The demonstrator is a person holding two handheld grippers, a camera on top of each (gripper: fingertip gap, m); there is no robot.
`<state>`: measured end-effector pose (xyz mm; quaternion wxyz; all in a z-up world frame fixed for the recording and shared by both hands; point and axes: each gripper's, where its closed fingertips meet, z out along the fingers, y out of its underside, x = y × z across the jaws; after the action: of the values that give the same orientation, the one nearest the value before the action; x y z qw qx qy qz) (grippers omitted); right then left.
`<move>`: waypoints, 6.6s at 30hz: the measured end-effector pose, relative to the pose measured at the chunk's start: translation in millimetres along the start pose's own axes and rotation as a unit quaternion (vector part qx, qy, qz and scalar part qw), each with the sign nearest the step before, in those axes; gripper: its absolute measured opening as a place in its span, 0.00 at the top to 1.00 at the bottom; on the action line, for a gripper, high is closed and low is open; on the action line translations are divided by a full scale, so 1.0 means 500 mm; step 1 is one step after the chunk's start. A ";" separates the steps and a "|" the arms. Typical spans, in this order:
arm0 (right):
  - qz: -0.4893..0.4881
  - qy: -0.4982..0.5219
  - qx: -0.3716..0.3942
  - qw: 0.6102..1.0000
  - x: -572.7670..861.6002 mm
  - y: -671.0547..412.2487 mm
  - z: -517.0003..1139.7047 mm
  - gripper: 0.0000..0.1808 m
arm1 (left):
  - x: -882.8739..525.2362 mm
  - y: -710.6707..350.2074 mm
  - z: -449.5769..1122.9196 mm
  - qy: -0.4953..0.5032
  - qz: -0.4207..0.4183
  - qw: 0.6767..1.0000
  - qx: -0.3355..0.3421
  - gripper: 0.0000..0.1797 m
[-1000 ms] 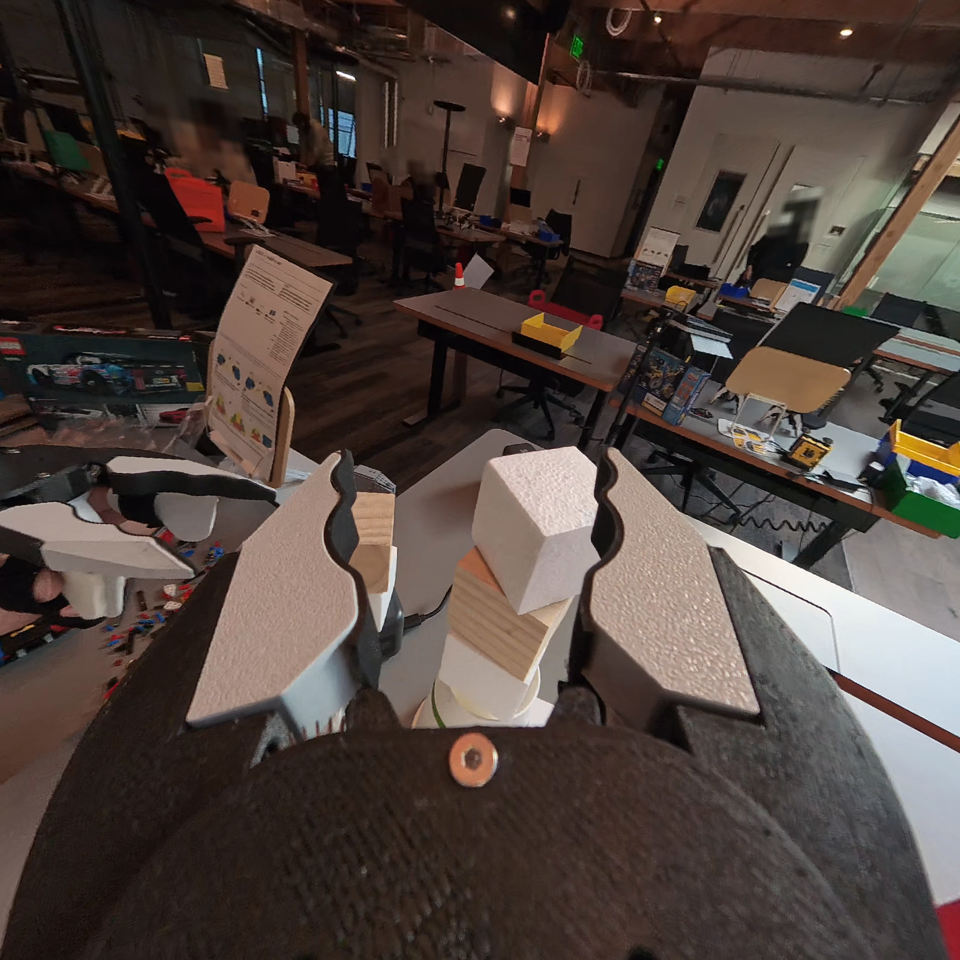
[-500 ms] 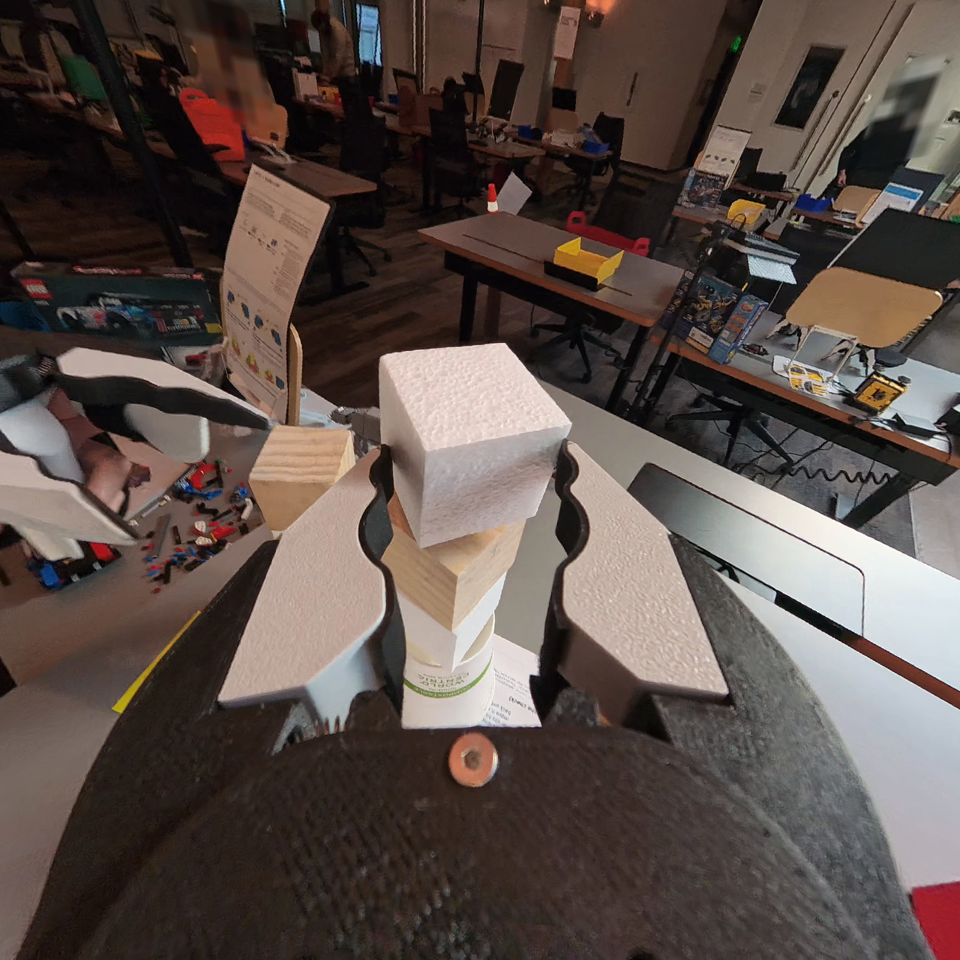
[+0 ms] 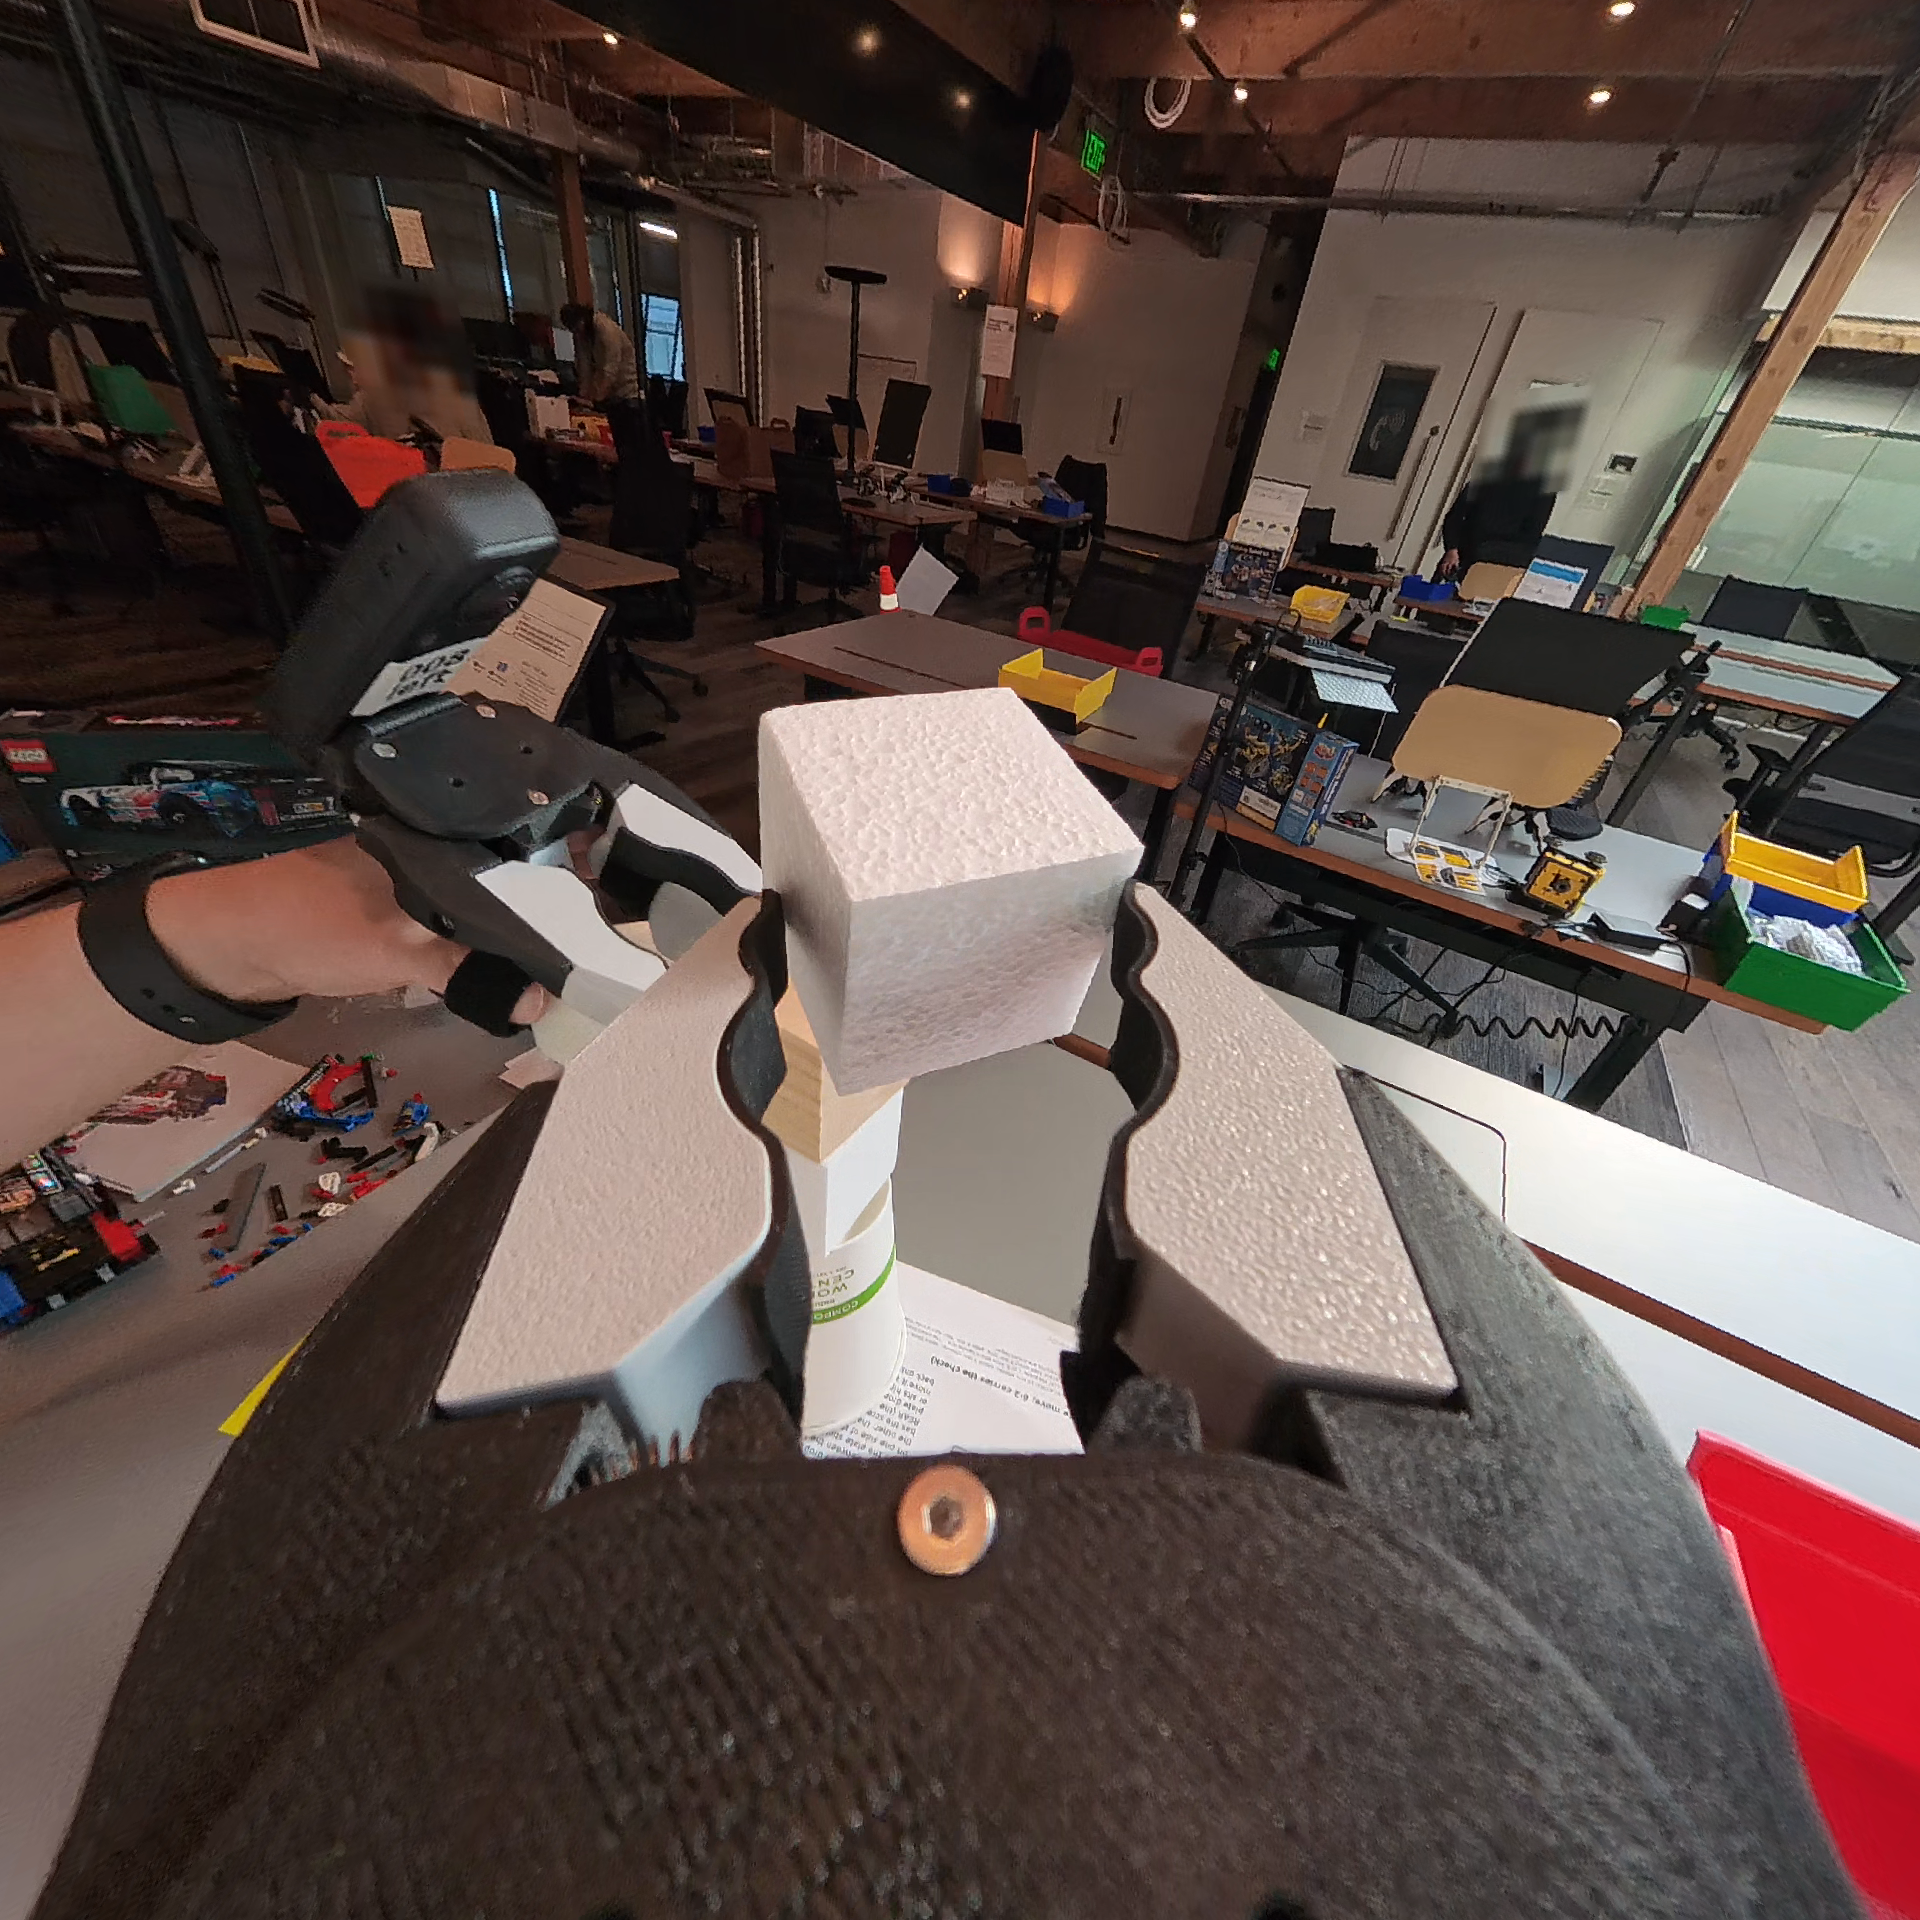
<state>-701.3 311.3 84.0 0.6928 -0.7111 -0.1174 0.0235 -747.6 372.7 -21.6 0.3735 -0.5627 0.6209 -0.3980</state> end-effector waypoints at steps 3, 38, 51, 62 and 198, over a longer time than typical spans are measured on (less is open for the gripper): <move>0.013 -0.003 -0.006 1.000 0.004 0.022 -0.004 0.66 | 0.006 -0.001 -0.009 0.009 -0.007 1.000 0.014 0.69; -0.007 -0.198 -0.082 0.977 -0.266 0.068 0.278 0.66 | -0.047 0.083 -0.260 -0.168 -0.144 0.969 0.108 0.61; -0.016 -0.191 -0.059 0.980 -0.119 0.155 0.152 0.49 | 0.058 0.157 -0.331 -0.171 -0.186 0.959 0.129 0.66; 0.032 -0.285 -0.079 0.955 -0.112 0.203 0.173 0.64 | 0.124 0.119 -0.282 -0.116 -0.177 0.969 0.130 0.68; -0.089 0.018 -0.113 0.990 -0.332 0.287 0.250 0.50 | -0.070 0.111 -0.277 -0.296 -0.075 0.941 0.148 0.68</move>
<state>-867.8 399.0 -84.7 0.6096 -0.7717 -0.1696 -0.0639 -893.0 420.3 -15.6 0.5883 -0.6384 0.3725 -0.3280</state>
